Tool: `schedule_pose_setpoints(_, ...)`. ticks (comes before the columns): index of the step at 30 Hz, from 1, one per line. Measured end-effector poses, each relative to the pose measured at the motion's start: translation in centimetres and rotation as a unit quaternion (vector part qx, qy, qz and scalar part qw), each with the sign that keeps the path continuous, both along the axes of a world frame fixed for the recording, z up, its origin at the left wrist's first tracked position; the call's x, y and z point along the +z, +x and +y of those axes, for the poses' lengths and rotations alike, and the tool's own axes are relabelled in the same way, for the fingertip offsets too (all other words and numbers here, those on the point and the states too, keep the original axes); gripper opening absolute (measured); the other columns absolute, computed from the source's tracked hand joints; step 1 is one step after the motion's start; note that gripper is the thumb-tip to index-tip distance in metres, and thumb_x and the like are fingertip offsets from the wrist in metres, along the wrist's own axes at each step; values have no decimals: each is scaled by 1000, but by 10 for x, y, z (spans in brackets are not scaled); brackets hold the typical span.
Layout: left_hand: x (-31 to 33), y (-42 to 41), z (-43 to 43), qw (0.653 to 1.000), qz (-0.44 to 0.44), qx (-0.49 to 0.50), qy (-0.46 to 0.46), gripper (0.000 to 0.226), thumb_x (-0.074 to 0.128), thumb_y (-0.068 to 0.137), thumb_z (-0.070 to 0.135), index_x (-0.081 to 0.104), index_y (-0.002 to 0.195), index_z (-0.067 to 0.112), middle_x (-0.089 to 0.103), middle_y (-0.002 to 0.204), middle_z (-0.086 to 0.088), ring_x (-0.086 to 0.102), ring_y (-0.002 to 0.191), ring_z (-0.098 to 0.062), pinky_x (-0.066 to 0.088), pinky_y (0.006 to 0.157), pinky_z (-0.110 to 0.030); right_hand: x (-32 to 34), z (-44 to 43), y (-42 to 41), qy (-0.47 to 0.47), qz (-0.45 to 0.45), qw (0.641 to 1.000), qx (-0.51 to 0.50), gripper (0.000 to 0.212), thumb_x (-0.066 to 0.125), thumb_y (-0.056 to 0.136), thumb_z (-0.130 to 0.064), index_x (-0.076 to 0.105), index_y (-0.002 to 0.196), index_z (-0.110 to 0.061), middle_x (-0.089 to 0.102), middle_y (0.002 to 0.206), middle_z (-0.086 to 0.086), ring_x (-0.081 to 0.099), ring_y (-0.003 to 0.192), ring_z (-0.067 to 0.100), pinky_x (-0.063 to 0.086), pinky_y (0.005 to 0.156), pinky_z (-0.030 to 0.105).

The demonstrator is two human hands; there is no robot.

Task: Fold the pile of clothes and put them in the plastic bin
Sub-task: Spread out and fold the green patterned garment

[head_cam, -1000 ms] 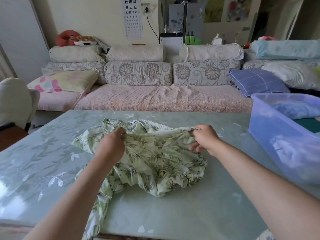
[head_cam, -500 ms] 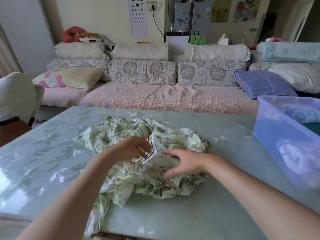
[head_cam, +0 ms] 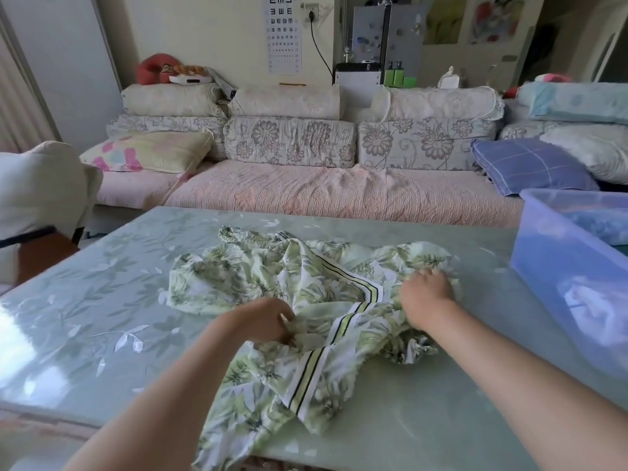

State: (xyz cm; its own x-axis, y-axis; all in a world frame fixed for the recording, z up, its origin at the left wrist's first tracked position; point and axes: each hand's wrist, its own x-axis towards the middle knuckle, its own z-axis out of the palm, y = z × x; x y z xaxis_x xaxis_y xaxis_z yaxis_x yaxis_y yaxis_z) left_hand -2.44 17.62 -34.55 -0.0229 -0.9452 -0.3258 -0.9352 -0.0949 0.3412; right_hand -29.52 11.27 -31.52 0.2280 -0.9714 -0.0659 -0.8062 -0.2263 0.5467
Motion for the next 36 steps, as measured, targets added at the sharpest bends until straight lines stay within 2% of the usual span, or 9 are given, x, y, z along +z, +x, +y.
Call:
schedule_pose_setpoints(6,7,-39,-6,998,-15,-60,35,23,40,89,-1,63,92,0,54,78,-3,46,65,-17,40,57,-23,6,38,42,197,-380,886,179,62,44,93,-48,38,152,-30,36,157,-4,33,144,18,27,119,44)
schedule_pose_setpoints(8,16,-51,-4,995,22,-92,35,21,45,88,4,66,93,3,60,83,-6,51,69,-18,44,64,-28,1,52,52,233,-310,904,178,79,54,80,-72,38,148,-36,46,149,-7,45,135,18,39,110,41)
schedule_pose_setpoints(12,34,-43,3,973,201,-97,57,24,65,91,14,67,114,22,72,100,5,68,92,-10,55,87,-27,-2,42,38,213,-272,927,145,51,60,84,-2,61,125,-33,63,118,0,63,104,23,52,81,34)
schedule_pose_setpoints(18,15,12,5,978,-185,-57,80,125,87,54,58,11,153,44,13,160,-2,18,146,-33,28,113,-56,17,6,-2,-29,-102,991,79,32,48,85,7,60,92,-22,59,87,-1,61,94,24,44,97,38)
schedule_pose_setpoints(21,5,13,-1,982,-183,-43,34,79,77,76,36,39,146,35,45,139,-4,49,125,-28,45,96,-36,9,1,-5,-30,-44,998,13,30,54,89,-9,64,116,-18,62,122,5,52,120,26,33,110,47)
schedule_pose_setpoints(25,2,9,-8,987,-151,-53,18,20,53,89,18,66,104,21,65,95,3,62,82,-17,50,72,-27,1,19,15,127,-252,951,129,74,52,81,-19,33,152,-27,28,158,6,22,146,27,16,121,53)
schedule_pose_setpoints(29,38,-14,3,996,-32,-81,-31,19,52,93,14,67,98,24,65,87,8,58,74,-10,46,63,-20,-8,33,38,222,-306,912,158,105,62,81,-54,-8,157,-38,-7,166,-8,-7,153,21,-2,122,55)
schedule_pose_setpoints(32,68,-33,15,981,113,-83,-132,22,58,91,13,70,105,26,70,94,5,63,81,-12,51,69,-24,-16,28,43,180,-354,905,154,95,66,78,-68,20,156,-40,7,166,-8,11,151,20,9,124,49)
schedule_pose_setpoints(36,79,-53,28,930,330,-79,-139,28,67,88,3,68,112,18,73,101,-5,68,87,-15,57,82,-38,-3,27,39,238,-583,771,97,83,78,80,-25,34,150,-33,45,150,-6,48,130,12,40,110,32)
